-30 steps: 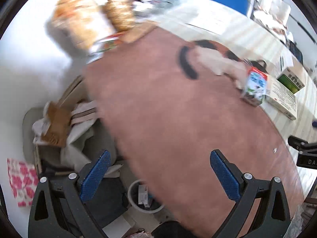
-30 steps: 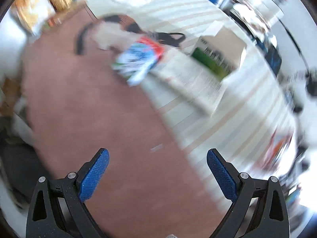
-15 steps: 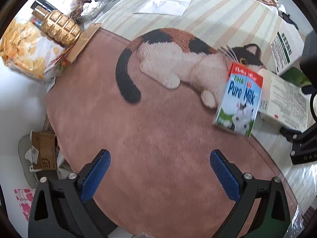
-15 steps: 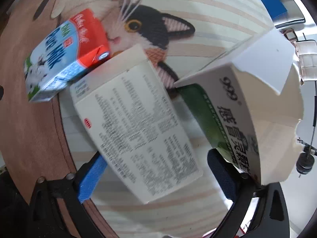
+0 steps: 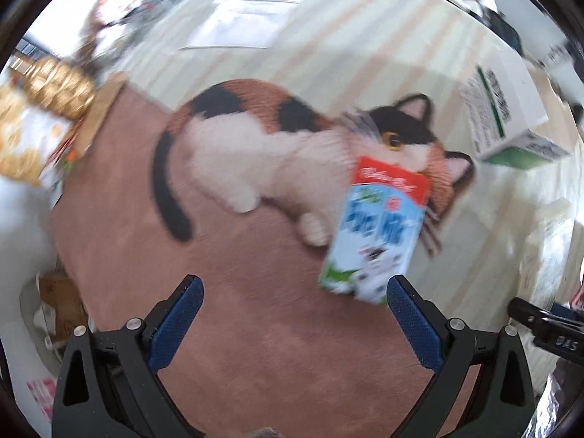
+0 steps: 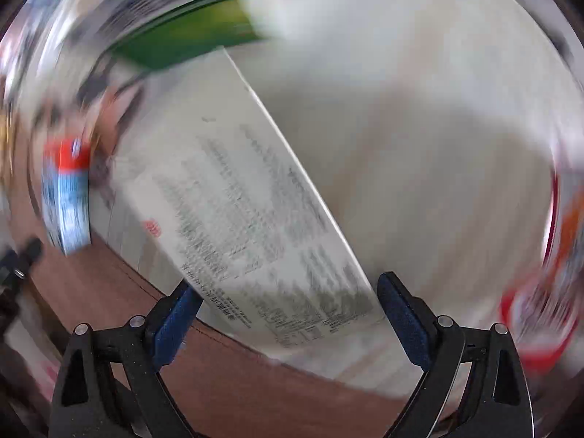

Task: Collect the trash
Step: 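Grasp the Pure Milk carton with the left tool while the right tool grasps the white medicine box, then carry the milk carton and medicine box over the white bin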

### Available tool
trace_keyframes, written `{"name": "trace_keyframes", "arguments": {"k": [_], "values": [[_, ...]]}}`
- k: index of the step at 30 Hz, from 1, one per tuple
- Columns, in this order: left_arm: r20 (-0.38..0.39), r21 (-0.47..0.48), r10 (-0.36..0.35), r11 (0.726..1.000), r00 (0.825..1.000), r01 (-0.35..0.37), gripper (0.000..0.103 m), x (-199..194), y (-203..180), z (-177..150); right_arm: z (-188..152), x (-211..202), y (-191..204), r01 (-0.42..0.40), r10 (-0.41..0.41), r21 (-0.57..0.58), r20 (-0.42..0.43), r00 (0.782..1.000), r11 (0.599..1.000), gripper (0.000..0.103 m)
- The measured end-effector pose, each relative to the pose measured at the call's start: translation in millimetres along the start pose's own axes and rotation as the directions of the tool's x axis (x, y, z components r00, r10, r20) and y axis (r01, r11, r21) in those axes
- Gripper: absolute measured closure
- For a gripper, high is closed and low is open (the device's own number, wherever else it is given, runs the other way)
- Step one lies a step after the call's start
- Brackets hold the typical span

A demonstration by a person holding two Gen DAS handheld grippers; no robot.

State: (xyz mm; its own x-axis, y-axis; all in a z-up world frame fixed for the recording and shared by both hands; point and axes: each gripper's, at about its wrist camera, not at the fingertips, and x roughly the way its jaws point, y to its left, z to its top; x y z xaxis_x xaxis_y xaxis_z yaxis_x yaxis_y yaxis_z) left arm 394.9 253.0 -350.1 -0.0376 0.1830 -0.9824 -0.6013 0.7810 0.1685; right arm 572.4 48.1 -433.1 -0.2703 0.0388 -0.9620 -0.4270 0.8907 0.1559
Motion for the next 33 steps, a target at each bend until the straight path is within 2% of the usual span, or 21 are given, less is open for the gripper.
{"name": "trace_keyframes", "arguments": {"k": [2, 4, 6, 8, 10, 11, 12, 13, 16, 18, 22, 26, 28, 30, 33], "values": [[-0.018, 0.058, -0.003, 0.998, 1.000, 0.004, 0.000, 8, -16, 10, -10, -5, -26, -0.039, 0.033, 0.151, 0.040, 0.999, 0.988, 0.006], [-0.041, 0.113, 0.005, 0.994, 0.999, 0.000, 0.001, 19, -30, 19, -14, -3, -42, -0.078, 0.072, 0.235, 0.035, 0.997, 0.969, 0.006], [-0.054, 0.154, 0.005, 0.988, 0.999, 0.003, 0.001, 27, -41, 26, -11, -3, -46, -0.098, 0.093, 0.231, 0.032, 0.995, 0.968, 0.005], [-0.050, 0.180, 0.003, 0.984, 0.999, 0.006, 0.003, 31, -47, 30, -7, -13, -43, -0.066, 0.050, 0.187, 0.088, 0.995, 0.980, 0.004], [-0.052, 0.180, -0.012, 0.983, 0.999, 0.021, 0.037, 32, -50, 33, -2, -21, -33, -0.004, -0.013, 0.125, 0.130, 0.991, 0.992, 0.004], [-0.058, 0.164, -0.044, 0.985, 0.997, 0.053, 0.042, 32, -49, 34, 3, -25, -29, 0.008, -0.022, 0.095, 0.152, 0.988, 0.995, 0.004], [-0.064, 0.148, -0.068, 0.986, 0.996, 0.077, 0.052, 32, -48, 33, 8, -26, -24, 0.023, -0.033, 0.062, 0.171, 0.985, 0.998, 0.004], [-0.063, 0.137, -0.088, 0.986, 0.994, 0.096, 0.053, 31, -49, 32, 13, -27, -21, 0.038, -0.044, 0.037, 0.182, 0.982, 0.999, 0.004], [-0.051, 0.122, -0.090, 0.988, 0.995, 0.095, 0.053, 30, -51, 25, 25, -24, 3, 0.078, -0.072, -0.030, 0.177, 0.982, 0.996, 0.004], [-0.044, 0.117, -0.090, 0.989, 0.995, 0.094, 0.053, 30, -51, 21, 32, -18, 7, 0.083, -0.077, -0.036, 0.162, 0.984, 0.996, 0.004], [-0.031, 0.108, -0.099, 0.989, 0.995, 0.101, 0.053, 29, -54, 19, 29, -17, 7, 0.135, -0.128, -0.025, 0.190, 0.973, 0.991, 0.005], [-0.019, 0.105, -0.101, 0.989, 0.995, 0.103, 0.053, 32, -53, 15, -16, -11, 18, 0.133, -0.127, -0.013, 0.210, 0.969, 0.991, 0.007], [-0.014, 0.098, -0.105, 0.990, 0.994, 0.105, 0.053, 33, -50, 15, -28, -7, 30, 0.135, -0.128, -0.018, 0.222, 0.967, 0.991, 0.013], [-0.012, 0.084, -0.115, 0.990, 0.993, 0.116, 0.053, 33, -40, 12, -37, -9, 43, 0.139, -0.129, -0.029, 0.236, 0.963, 0.990, 0.028], [0.001, 0.079, -0.121, 0.990, 0.993, 0.120, 0.054, 24, -26, 6, -42, -12, 53, 0.124, -0.111, -0.040, 0.228, 0.967, 0.992, 0.028]]}}
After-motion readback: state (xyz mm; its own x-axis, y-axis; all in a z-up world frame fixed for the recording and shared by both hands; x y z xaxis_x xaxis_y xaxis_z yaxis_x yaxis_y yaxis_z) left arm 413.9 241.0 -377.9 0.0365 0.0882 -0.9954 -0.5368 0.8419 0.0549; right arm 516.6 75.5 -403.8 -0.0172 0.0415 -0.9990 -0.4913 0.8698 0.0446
